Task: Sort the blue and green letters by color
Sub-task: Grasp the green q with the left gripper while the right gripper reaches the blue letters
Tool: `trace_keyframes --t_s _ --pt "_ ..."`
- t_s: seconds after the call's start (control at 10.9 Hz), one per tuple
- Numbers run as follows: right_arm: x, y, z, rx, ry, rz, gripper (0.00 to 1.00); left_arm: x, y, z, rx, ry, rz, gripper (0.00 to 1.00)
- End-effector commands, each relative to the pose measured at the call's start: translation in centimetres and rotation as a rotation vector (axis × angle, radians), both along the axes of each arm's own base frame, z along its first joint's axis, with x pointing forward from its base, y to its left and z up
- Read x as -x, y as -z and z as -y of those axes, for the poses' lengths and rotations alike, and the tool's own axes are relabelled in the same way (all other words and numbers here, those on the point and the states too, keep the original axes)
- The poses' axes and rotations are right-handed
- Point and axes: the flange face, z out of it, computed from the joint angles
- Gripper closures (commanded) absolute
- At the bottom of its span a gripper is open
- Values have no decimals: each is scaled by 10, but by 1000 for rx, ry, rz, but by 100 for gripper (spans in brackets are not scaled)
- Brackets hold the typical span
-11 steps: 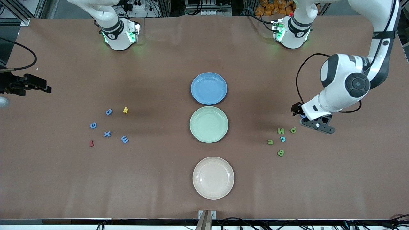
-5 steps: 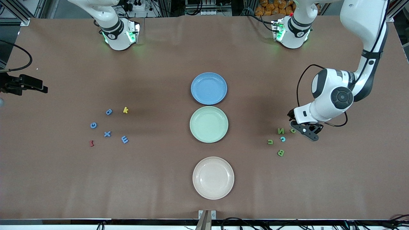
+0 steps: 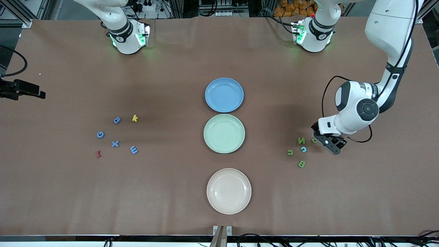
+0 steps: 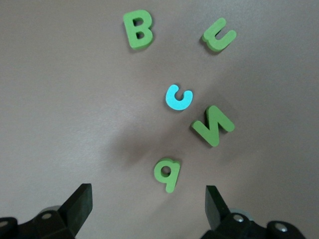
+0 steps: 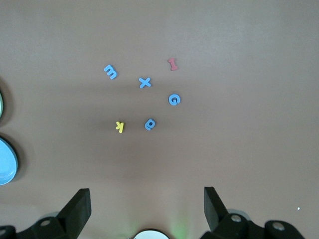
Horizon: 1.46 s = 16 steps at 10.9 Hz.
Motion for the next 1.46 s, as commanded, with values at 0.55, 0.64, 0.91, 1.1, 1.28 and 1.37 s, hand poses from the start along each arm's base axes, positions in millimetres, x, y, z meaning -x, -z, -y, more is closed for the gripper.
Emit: trace_keyframes --t_s 0.55,0.64,0.91,1.1,1.28,1.37 --pt "-28 129 56 -17 90 58 0 11 41 2 15 31 37 18" --pt "-33 157 48 -12 87 71 0 9 40 2 15 30 42 24" --pt "-47 213 28 -75 260 3 0 9 39 2 16 29 44 86" --pt "-53 242 21 -55 362 -33 0 9 43 -1 16 18 37 100" --pt "-54 279 26 -34 376 1 0 9 43 -5 16 9 37 100" --pt "-48 299 26 -20 382 42 0 6 34 -4 16 9 51 100"
